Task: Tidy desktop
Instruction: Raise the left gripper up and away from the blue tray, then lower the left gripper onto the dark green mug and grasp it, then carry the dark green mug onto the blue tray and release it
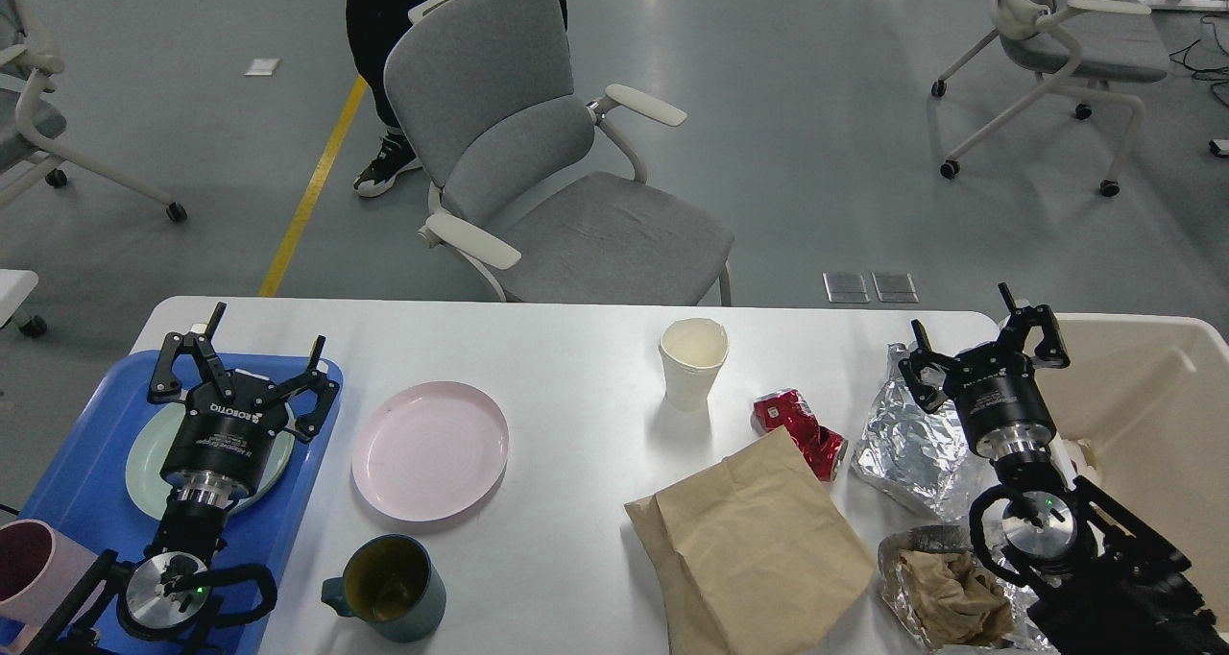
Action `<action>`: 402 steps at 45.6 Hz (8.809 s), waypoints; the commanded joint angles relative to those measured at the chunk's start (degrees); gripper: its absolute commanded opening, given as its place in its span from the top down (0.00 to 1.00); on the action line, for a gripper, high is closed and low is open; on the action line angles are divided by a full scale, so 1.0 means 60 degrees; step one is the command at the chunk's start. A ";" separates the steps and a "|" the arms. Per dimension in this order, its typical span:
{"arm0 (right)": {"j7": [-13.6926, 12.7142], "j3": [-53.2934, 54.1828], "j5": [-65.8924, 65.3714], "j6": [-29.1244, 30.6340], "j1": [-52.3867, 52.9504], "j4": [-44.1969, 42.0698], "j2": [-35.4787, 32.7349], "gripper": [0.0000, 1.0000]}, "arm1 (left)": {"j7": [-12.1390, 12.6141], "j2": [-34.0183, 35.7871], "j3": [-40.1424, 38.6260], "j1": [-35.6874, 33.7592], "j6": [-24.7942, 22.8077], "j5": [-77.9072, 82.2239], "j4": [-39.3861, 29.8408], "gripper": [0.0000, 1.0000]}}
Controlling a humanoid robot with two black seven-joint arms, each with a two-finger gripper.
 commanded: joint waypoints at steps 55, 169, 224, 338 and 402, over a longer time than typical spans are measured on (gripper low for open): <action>-0.0012 0.0000 0.0000 0.0013 0.0001 -0.0001 0.0000 0.00 | -0.1177 0.4776 2.3737 -1.5280 -0.0540 -0.0590 -0.0461 0.01; 0.0002 0.0000 0.0000 0.0013 0.0001 -0.0001 0.0000 0.00 | 0.0874 0.1491 2.5823 -1.4537 0.2931 0.2792 -0.4593 0.02; 0.0002 0.0000 0.0000 0.0013 0.0001 -0.0001 0.0000 0.00 | 0.1006 0.1242 2.5149 -1.3336 0.2946 0.3717 -0.3538 1.00; -0.0013 0.0000 0.0000 0.0013 0.0001 -0.0001 0.0000 0.00 | -0.0912 0.6398 2.3919 -1.1724 0.0515 0.6926 -0.1004 0.91; 0.0002 0.0000 0.0000 0.0013 0.0001 -0.0001 0.0000 0.00 | -0.0796 0.6735 2.6129 -1.4169 -0.0641 0.4436 -0.1648 0.18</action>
